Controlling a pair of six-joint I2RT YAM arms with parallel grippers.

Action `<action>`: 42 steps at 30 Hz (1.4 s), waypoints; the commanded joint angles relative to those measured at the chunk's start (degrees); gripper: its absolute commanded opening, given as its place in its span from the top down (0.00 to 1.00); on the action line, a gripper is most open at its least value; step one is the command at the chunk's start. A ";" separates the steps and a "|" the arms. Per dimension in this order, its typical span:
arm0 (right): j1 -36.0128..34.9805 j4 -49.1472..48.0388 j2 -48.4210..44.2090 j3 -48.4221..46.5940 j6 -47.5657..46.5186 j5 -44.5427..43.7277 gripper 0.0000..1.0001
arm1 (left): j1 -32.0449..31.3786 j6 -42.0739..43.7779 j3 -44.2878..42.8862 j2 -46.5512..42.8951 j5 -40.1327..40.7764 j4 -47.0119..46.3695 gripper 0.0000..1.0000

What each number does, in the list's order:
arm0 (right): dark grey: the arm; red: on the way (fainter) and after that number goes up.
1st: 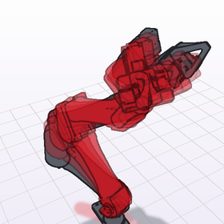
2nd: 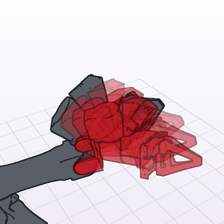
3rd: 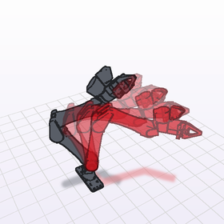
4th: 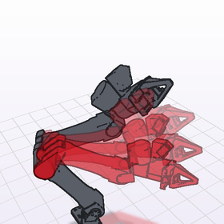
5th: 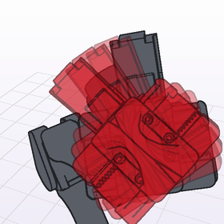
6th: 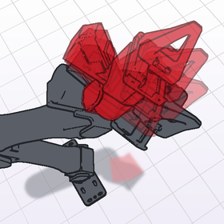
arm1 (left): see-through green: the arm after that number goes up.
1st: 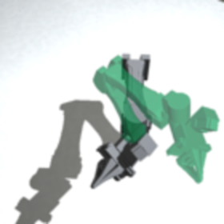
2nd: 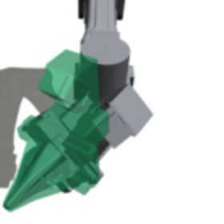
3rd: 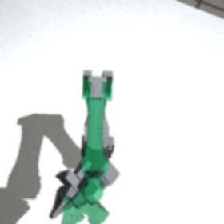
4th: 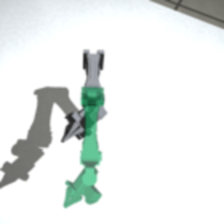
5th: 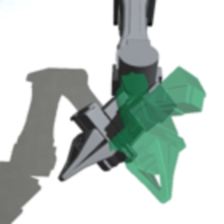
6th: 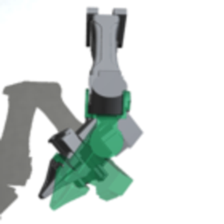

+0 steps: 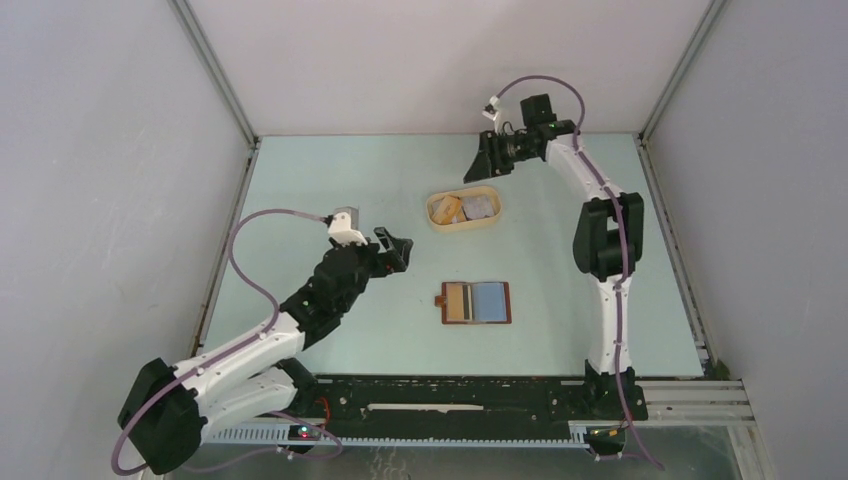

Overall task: Put the credit cards into the card holder
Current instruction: Pick up the credit card from the storage box.

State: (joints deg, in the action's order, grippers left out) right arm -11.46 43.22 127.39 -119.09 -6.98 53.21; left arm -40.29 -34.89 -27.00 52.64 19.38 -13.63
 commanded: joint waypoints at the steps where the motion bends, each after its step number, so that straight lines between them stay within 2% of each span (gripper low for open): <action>1: -0.81 -2.44 3.52 -4.29 6.60 -2.64 0.44 | 0.53 -1.89 -2.12 2.42 1.68 -0.79 0.09; 19: -2.42 -6.35 11.88 -3.88 17.47 -8.91 0.41 | 1.77 -2.37 -4.33 7.66 -0.90 0.71 0.09; 34: -3.39 -10.41 14.54 -0.07 23.82 -2.74 0.44 | 2.55 -2.02 -6.59 11.10 -2.62 1.57 0.09; 42: -3.39 -10.69 14.90 0.47 24.31 -2.42 0.44 | 2.73 -2.02 -7.10 11.87 -3.18 1.77 0.09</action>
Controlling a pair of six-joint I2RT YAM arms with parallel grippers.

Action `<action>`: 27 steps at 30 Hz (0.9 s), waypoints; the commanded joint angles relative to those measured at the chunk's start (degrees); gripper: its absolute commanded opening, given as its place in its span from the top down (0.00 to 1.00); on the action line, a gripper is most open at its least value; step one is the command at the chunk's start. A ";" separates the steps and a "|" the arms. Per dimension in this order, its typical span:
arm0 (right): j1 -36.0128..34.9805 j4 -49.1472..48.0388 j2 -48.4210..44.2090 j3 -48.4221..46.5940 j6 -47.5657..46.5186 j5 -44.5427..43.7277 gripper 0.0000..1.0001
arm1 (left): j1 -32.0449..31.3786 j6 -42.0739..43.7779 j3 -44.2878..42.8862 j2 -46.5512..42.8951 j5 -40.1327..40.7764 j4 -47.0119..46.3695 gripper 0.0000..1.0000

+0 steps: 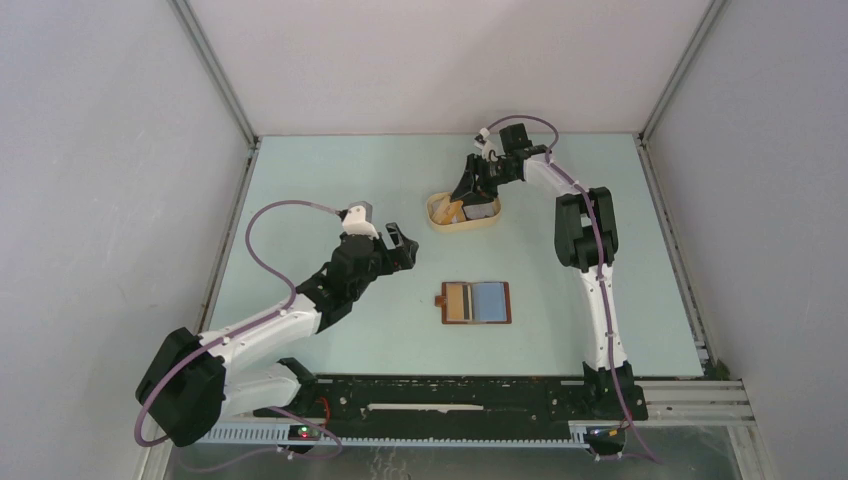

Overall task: Put the credit cards into the card holder
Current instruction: Pick up the credit card from the storage box.

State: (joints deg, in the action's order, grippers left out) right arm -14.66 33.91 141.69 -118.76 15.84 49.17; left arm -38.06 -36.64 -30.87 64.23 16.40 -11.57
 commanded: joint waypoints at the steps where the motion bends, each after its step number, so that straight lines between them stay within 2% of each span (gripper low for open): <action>1: -0.26 -1.60 0.62 0.29 1.68 2.08 0.44 | 0.55 -0.27 -3.32 0.33 -0.23 -0.29 0.09; 10: -0.29 -5.65 1.30 2.74 6.78 6.78 0.46 | 0.71 -0.27 -3.58 0.71 -0.70 -0.29 0.09; 19: -0.37 -7.08 0.03 2.40 7.11 9.84 0.57 | 0.91 -0.18 -3.83 0.97 -1.02 -0.29 0.09; 27: -0.96 -7.19 0.53 2.32 7.19 9.32 0.55 | 0.97 -0.34 -3.76 0.92 -1.37 -0.11 0.09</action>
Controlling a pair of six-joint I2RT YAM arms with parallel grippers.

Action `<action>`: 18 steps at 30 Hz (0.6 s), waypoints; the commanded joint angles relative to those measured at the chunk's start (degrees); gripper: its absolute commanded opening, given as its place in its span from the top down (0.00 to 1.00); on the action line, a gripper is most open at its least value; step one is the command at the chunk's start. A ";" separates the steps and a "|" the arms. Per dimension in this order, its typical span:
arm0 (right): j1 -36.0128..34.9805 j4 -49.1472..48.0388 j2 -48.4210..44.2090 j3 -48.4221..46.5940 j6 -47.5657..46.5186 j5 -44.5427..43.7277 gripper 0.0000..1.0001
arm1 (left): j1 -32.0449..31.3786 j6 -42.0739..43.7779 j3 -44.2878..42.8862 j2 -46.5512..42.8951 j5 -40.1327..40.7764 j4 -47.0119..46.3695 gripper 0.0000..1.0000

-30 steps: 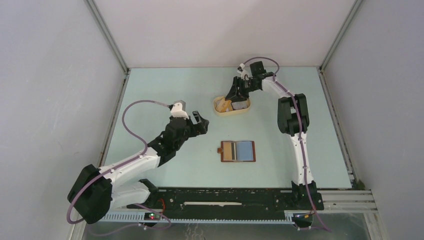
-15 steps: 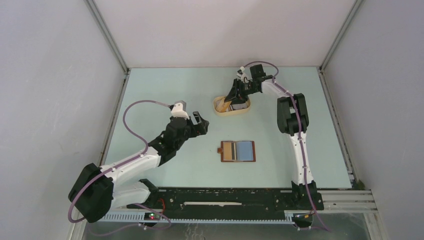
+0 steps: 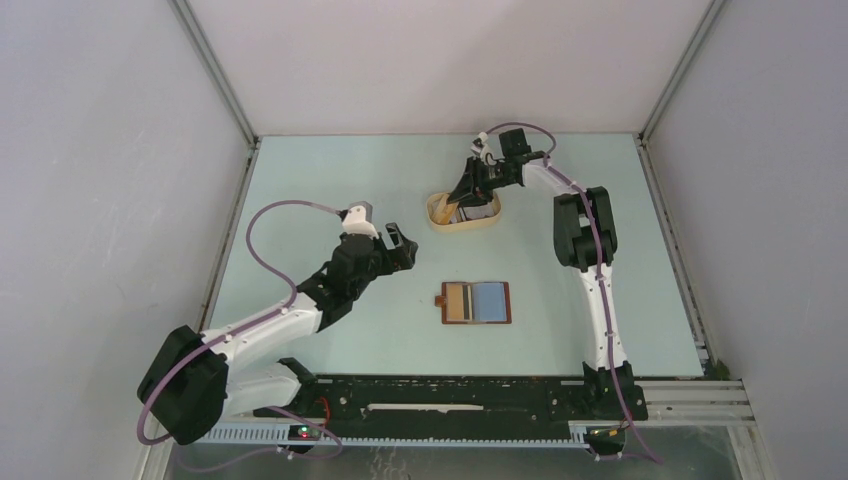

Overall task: Put the credit cards into the card holder
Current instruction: Pick up the credit card from the storage box.

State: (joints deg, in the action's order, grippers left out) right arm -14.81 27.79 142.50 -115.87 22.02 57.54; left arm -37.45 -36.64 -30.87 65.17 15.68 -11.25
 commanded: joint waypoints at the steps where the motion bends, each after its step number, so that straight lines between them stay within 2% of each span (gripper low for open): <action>1: -1.00 -1.14 -0.13 -0.58 1.05 1.05 0.55 | 0.43 -0.36 -3.69 -0.10 -0.65 -0.44 0.09; 18: -0.20 -1.01 -0.86 -0.93 1.22 2.18 0.57 | 0.54 -0.36 -4.24 0.71 -1.09 -0.36 0.09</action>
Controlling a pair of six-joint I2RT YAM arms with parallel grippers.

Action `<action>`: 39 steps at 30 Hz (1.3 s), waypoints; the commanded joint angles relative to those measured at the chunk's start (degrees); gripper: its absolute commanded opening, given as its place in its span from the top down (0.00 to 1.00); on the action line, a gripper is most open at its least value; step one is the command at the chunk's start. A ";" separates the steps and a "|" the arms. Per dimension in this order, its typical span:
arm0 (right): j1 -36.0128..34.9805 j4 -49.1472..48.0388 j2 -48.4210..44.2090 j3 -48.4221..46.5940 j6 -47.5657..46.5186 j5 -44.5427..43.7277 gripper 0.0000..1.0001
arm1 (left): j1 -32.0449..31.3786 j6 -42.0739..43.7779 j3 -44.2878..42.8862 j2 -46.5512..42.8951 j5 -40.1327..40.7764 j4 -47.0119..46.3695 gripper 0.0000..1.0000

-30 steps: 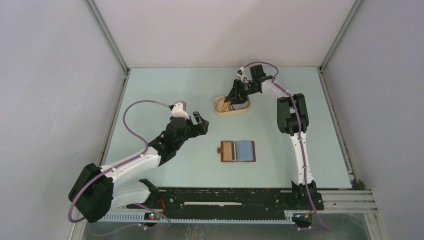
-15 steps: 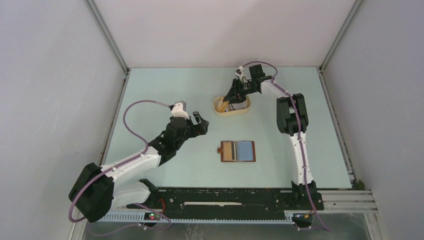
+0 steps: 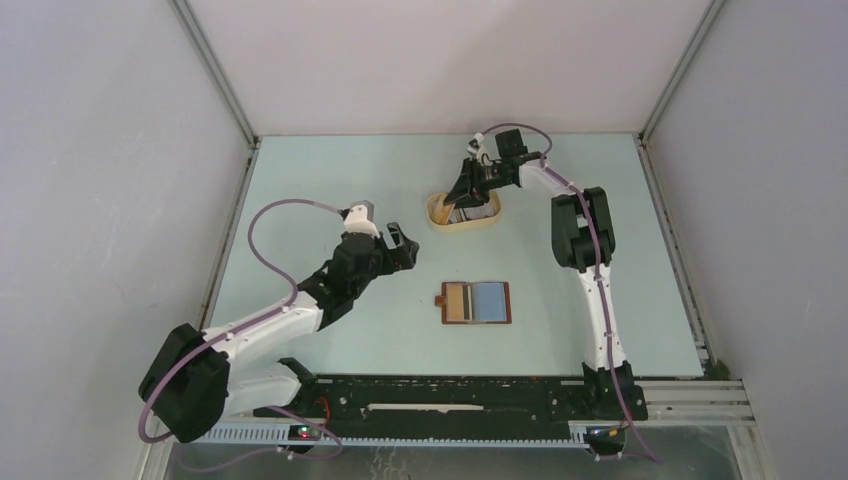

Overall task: Put the credit cards into the card holder
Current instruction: Pick up the credit card from the storage box.

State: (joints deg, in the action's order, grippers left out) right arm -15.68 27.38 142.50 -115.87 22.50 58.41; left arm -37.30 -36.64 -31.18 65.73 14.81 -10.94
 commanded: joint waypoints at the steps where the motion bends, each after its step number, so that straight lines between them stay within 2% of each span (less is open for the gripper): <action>1: 0.80 -0.57 -0.91 -0.93 0.74 1.30 0.57 | 0.38 -0.36 -3.92 0.18 -0.18 -0.66 0.09; 20: 3.34 -0.67 -1.82 -0.67 0.96 1.83 0.58 | 0.65 -0.36 -4.02 0.62 -0.68 -0.67 0.09; 30: 4.65 -2.82 -2.07 0.61 3.23 3.99 0.61 | 0.74 -0.45 -3.97 0.63 -0.80 -0.56 0.09; 39: 2.96 -2.77 -0.85 0.61 3.49 3.79 0.60 | 0.76 -0.53 -3.98 0.71 -1.00 -0.48 0.09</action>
State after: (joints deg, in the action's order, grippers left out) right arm -11.35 25.87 142.50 -115.13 24.86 60.71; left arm -36.93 -36.67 -31.83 66.43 14.28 -10.96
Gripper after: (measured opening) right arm 0.393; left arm 0.909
